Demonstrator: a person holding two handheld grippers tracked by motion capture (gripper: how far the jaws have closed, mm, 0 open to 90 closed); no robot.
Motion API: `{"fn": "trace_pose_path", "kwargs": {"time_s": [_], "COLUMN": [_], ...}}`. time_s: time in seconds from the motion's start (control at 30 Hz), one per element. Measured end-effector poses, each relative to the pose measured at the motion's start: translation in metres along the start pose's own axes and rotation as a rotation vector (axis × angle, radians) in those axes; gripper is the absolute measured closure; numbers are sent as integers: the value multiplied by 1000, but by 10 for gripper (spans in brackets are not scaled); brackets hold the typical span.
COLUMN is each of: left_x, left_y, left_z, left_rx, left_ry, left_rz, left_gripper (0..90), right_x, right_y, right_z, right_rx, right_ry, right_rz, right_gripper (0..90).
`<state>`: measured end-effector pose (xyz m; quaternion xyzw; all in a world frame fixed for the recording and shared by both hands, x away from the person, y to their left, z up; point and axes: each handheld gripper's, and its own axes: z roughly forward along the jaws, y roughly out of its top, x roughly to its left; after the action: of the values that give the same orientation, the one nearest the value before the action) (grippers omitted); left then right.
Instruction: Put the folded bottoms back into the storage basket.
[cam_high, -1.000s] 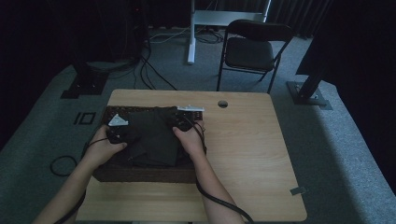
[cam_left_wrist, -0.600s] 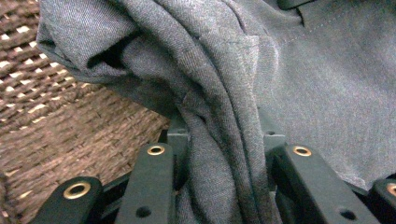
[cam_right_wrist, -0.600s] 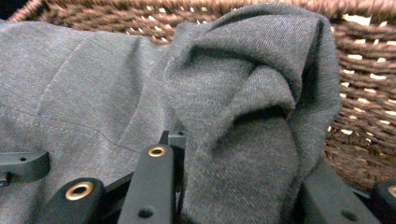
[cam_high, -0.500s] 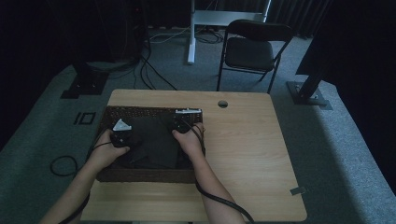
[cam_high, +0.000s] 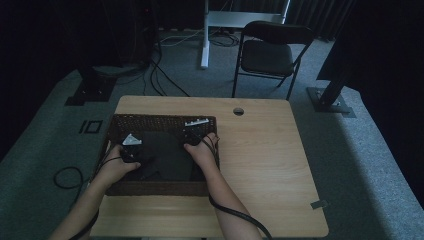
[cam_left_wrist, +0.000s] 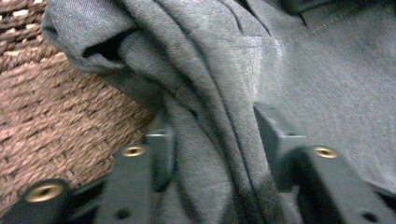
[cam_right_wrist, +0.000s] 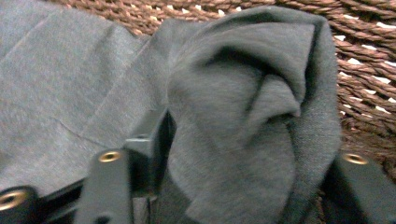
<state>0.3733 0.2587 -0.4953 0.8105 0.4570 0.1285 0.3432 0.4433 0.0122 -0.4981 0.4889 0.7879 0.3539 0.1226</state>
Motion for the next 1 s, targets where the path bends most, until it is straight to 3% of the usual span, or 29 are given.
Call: {"fn": "trace_pose_path", "kwargs": {"time_s": [0.1,0.2,0.3,0.43,0.57,0.7,1.0], "left_x": [2,5,7,6,3,-3,-18], "left_y": [0,1,5,15,26,34,44], "left_z": [1,-2,-7,-19,-33,-45,-66], "left_rx": [-19,-42,-69,-143,-173,-192,-193], "left_ry": [26,52,66,88,84,67,29], "left_rz": [-17,-36,-58,-56,-54,-54,-49], "left_gripper": [406,332,303,259,244,215,193], "right_x": [0,-2,-3,-3,-2,3,3], "right_y": [0,0,3,7,15,23,30], "right_z": [1,-2,-8,-18,-32,-47,-71], "right_rx": [17,19,-15,-74,-147,-208,-238], "right_ry": [-10,-22,-33,-26,-8,6,22], "right_rz": [-35,-4,-12,-1,8,-18,-37], "right_gripper": [305,241,211,197,192,188,160]}}
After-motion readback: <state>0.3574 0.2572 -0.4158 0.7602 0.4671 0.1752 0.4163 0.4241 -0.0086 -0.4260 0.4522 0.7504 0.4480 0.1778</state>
